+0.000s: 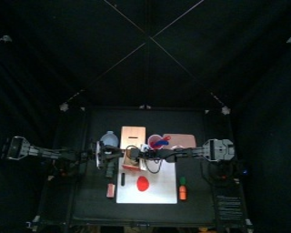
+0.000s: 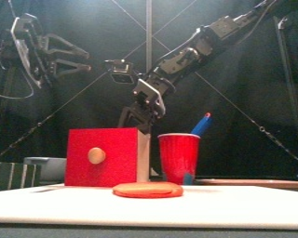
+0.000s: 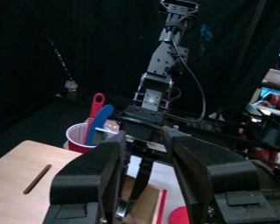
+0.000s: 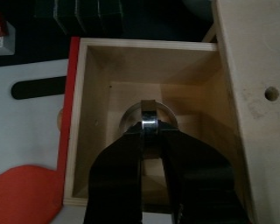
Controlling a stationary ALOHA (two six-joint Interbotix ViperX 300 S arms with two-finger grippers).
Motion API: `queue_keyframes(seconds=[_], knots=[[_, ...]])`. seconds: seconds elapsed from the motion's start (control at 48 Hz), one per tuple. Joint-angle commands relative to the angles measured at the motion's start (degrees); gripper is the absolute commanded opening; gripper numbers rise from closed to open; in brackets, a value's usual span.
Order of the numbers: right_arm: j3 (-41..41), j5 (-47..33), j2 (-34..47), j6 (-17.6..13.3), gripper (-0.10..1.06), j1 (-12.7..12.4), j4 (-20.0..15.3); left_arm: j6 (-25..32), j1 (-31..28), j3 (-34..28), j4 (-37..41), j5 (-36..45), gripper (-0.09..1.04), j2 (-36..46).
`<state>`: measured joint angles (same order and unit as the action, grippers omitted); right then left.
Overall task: Get the cutter from the drawer then cut the dough then place the extra dough in the bowl
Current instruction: Place the cutter on the board
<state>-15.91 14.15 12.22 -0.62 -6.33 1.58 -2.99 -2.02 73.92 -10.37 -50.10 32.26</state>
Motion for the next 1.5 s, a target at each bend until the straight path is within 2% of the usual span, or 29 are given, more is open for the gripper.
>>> queue_keyframes(seconds=[0.021, 0.229, 0.333, 0.396, 0.5, 0.604, 0.875, 0.958, 1.104, 1.167, 1.271, 1.375, 1.438, 1.5], knots=[[-0.2, -0.3, -7.3, 0.1, 0.44, 0.1, 0.0, 0.1, -0.5, -0.3, 0.0, -0.5, 0.78, 1.0], [-8.8, -0.2, -21.3, 0.5, 0.44, 0.9, 1.1, 0.1, -2.8, 1.1, -0.7, -0.5, 0.78, 1.9], [-19.0, -0.2, -29.3, 0.1, 0.44, 2.5, 3.1, 0.1, -4.3, 1.2, -1.1, -0.1, 0.78, 1.8], [-25.9, -1.1, -33.4, 0.1, 0.44, 4.4, 3.5, 0.1, -5.5, 1.1, -1.1, -0.1, 0.78, 1.8], [-35.1, -5.9, -36.2, 0.0, 0.44, 6.7, 3.5, 0.1, -7.3, 0.1, -1.1, -0.1, 0.78, 1.2], [-39.6, -10.0, -35.4, 0.0, 0.44, 6.8, 3.1, 0.3, -8.8, -2.3, -0.9, 0.0, 0.78, -1.1], [-40.3, -10.0, -31.4, 0.1, 0.45, 7.0, 3.2, 0.3, -16.0, -11.5, 4.5, 0.0, 0.78, -13.8], [-40.3, -9.9, -30.2, 0.0, 0.48, 7.1, 2.4, 0.4, -20.4, -14.2, 6.4, -0.7, 0.78, -18.0], [-39.9, -9.0, -29.8, -0.1, 0.63, 8.0, -1.2, 0.3, -25.3, -19.9, 11.7, -0.7, 0.78, -23.8], [-39.5, -8.3, -29.8, -0.1, 0.71, 8.0, -3.9, 0.4, -26.4, -22.5, 14.6, -0.7, 0.78, -25.1], [-38.2, -8.2, -29.8, -0.1, 0.75, 7.9, -5.8, 0.4, -28.7, -25.1, 17.3, -0.7, 0.78, -26.2], [-35.7, -9.0, -29.5, 0.1, 0.75, 7.5, -5.1, 0.4, -31.2, -26.8, 18.9, -0.5, 0.78, -27.2], [-33.1, -9.7, -28.1, 0.9, 0.75, 6.5, -2.7, 0.4, -32.7, -28.0, 19.4, -0.2, 0.78, -28.7], [-31.4, -9.9, -25.6, 0.3, 0.74, 5.1, 1.1, 0.4, -33.8, -29.2, 19.6, -0.1, 0.78, -30.8]])
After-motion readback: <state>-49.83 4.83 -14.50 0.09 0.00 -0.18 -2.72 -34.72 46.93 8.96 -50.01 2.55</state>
